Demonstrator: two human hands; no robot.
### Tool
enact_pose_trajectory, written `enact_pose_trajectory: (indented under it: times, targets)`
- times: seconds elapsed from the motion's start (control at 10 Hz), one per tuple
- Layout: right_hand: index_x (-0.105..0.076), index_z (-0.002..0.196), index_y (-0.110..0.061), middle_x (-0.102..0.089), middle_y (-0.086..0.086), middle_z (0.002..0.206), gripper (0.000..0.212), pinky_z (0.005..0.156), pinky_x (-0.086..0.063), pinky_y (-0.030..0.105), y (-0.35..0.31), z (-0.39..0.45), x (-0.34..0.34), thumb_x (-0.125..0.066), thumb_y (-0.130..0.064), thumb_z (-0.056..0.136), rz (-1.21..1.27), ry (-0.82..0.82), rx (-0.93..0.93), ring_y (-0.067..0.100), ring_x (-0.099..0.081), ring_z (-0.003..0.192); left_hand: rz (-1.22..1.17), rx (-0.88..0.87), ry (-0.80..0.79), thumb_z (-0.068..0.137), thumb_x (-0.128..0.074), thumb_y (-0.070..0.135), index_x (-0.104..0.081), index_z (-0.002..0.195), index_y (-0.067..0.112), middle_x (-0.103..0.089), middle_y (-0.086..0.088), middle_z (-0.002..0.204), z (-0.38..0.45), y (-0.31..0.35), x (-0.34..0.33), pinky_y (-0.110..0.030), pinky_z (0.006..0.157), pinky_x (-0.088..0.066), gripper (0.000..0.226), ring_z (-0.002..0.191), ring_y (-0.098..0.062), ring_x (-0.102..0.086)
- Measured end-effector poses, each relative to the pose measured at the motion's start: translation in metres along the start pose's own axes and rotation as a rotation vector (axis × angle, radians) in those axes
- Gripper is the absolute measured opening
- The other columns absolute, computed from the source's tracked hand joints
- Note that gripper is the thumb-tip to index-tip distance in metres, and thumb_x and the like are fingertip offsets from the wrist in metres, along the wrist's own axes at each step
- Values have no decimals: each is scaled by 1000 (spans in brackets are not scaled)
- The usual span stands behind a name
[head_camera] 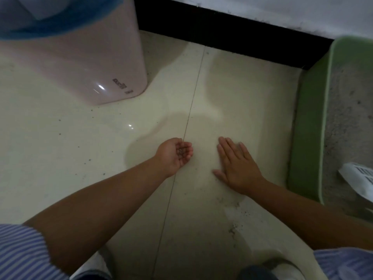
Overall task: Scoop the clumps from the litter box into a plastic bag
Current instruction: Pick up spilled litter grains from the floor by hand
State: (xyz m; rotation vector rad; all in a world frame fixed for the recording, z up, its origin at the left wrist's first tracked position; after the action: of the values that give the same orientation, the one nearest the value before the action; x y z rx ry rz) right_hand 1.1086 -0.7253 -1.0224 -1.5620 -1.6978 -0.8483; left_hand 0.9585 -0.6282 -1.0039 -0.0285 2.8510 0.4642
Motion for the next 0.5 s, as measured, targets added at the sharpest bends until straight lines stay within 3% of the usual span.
enact_pose_trajectory:
  times: [0.3, 0.4, 0.5]
  targets:
    - [-57, 122, 1, -59, 18, 127, 80, 102, -25, 41, 15, -5, -1, 2, -45, 96, 90, 114, -143, 34, -58, 115, 34, -2, -2, 99, -31, 14, -52, 65, 0, -55, -3, 33, 0, -1, -4, -10, 31, -41, 42, 25, -8, -51]
    - [-34, 140, 0, -32, 17, 149, 101, 114, -17, 38, 12, 13, 12, 22, -61, 81, 85, 220, -71, 33, -33, 137, 43, -3, -2, 99, -31, 14, -51, 65, 0, -55, -3, 33, -1, -1, -7, -10, 30, -41, 42, 25, -8, -52]
    - [1, 148, -9, 9, 8, 157, 126, 112, 5, 25, 16, 20, 19, 41, -73, 47, 163, 132, 7, 20, 5, 146, 51, -7, -10, 99, -32, 14, -51, 64, 1, -55, -3, 33, -1, -1, -11, -10, 30, -41, 42, 25, -8, -51]
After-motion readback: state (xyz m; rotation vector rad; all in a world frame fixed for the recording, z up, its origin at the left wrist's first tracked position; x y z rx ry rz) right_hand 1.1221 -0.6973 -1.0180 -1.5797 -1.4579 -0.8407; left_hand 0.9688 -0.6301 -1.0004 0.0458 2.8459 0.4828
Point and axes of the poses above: each hand's wrist, its own z-axis towards the middle knuckle, its own x-axis out of the back of the hand, y = z × x, the point moved 2 cm from there along z, towards the middle knuckle
